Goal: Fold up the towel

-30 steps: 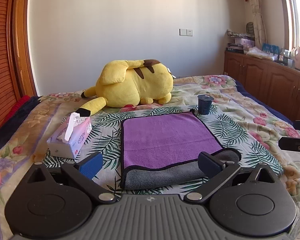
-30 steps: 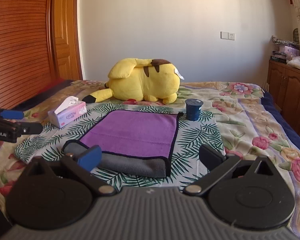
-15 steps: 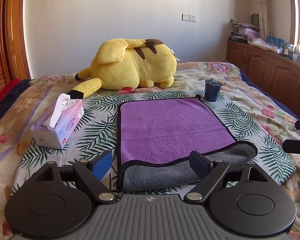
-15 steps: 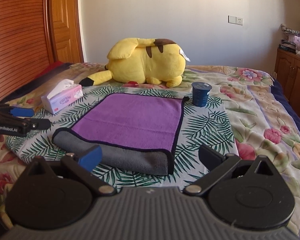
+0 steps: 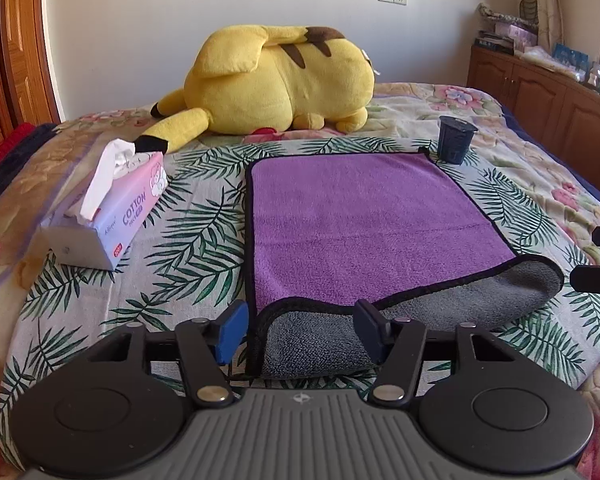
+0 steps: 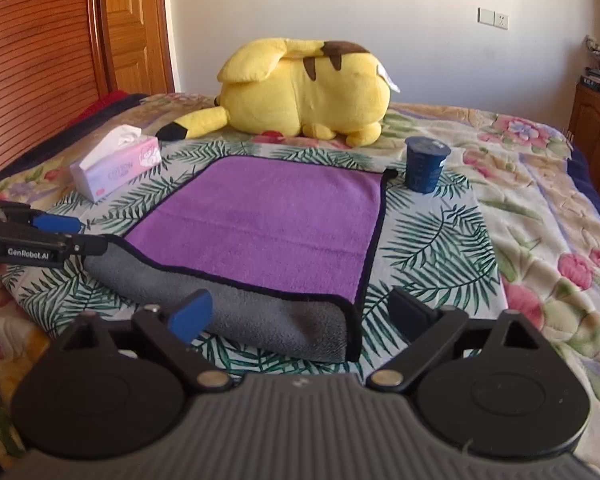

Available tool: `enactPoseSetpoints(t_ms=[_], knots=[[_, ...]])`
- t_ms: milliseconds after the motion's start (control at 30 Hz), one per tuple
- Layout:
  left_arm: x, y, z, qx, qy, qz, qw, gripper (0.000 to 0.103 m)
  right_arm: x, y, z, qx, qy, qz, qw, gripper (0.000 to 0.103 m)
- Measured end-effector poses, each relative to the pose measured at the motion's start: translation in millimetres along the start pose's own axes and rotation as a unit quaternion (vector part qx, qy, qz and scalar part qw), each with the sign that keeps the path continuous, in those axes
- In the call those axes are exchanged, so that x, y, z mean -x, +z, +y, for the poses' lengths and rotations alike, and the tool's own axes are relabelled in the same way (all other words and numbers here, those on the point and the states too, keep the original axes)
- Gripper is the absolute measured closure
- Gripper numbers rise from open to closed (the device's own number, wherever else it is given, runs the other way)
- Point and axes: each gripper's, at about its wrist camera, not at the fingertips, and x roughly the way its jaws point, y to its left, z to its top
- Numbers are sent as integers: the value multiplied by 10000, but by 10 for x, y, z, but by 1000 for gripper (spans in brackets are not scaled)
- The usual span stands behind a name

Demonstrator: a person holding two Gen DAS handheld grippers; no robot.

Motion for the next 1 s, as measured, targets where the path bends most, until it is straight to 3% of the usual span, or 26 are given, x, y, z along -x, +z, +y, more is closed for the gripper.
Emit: enactPoseSetpoints(t_ms=[167, 500, 633, 733, 900, 1000], knots=[[-107, -12, 54, 103, -21, 97, 9999, 77, -132, 14, 5, -48, 51, 127, 9999, 15], [-170, -102, 163, 340, -52, 299, 9990, 78, -326, 17, -89, -202, 27, 355, 9992, 16], [-149, -105, 179, 380, -117, 229, 9989, 86, -395, -9, -132, -206, -1, 481, 9986, 18], [-121, -115, 187, 393, -162, 118, 9990, 102, -438, -17, -192, -320, 62, 580, 9978, 24], [-115, -129, 183, 380, -235, 82, 9990, 103, -472, -19, -268, -526, 184, 659, 9963, 37], [-116, -134, 175, 346, -226, 78, 9991, 103, -490, -16, -304, -560, 217, 719, 9956, 40]])
